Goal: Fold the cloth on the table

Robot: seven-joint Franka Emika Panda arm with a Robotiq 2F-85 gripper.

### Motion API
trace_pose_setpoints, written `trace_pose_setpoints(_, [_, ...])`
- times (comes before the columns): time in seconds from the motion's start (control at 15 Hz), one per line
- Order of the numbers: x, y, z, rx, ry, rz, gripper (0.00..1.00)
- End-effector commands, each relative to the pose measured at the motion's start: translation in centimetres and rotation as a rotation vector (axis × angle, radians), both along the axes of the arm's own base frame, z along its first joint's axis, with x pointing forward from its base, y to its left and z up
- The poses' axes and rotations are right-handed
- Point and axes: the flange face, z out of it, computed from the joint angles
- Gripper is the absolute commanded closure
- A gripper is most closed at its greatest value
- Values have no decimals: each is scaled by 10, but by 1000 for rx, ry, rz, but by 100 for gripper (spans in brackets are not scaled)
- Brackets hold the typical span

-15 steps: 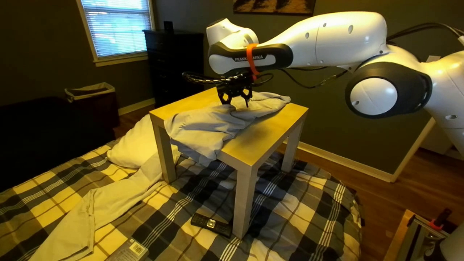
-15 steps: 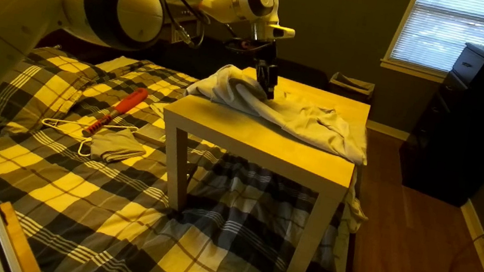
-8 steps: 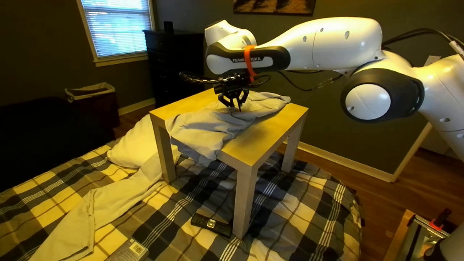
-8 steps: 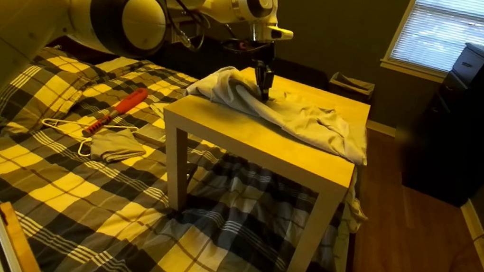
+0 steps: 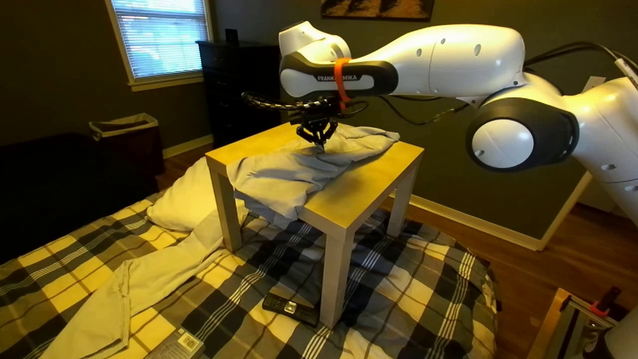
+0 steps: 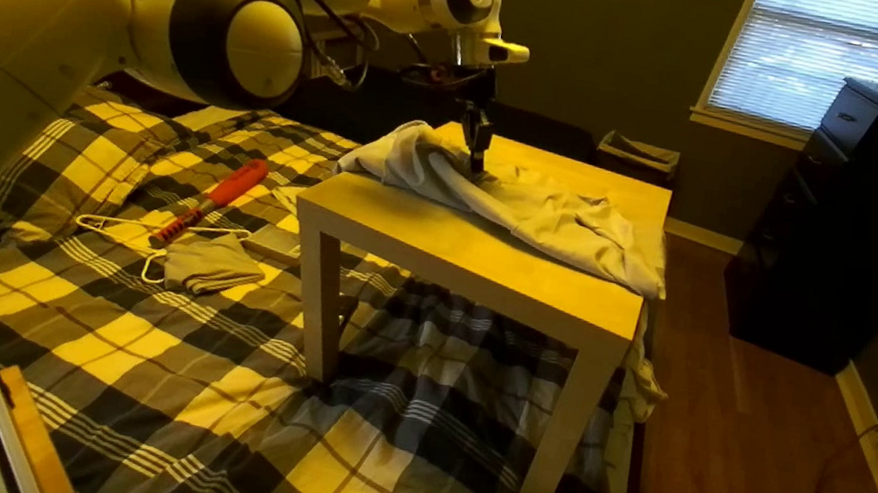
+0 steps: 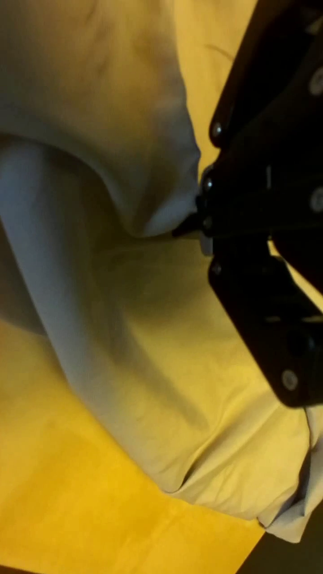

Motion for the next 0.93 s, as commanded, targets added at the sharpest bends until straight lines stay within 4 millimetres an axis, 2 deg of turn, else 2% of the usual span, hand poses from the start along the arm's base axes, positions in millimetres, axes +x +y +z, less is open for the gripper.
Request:
trace_pose_setpoints(0.0, [10, 21, 28, 69, -132, 0, 100])
trace_pose_setpoints(0.13, [17, 36, 39, 71, -225, 16, 100])
trace_pose_setpoints(0.33, [27, 57, 40, 60, -355, 46, 100])
trace_pose_setpoints(0.67, [46, 85, 9, 5, -568, 90, 100])
trace_pose_setpoints(0.87, [54, 93, -24, -73, -657, 122, 100])
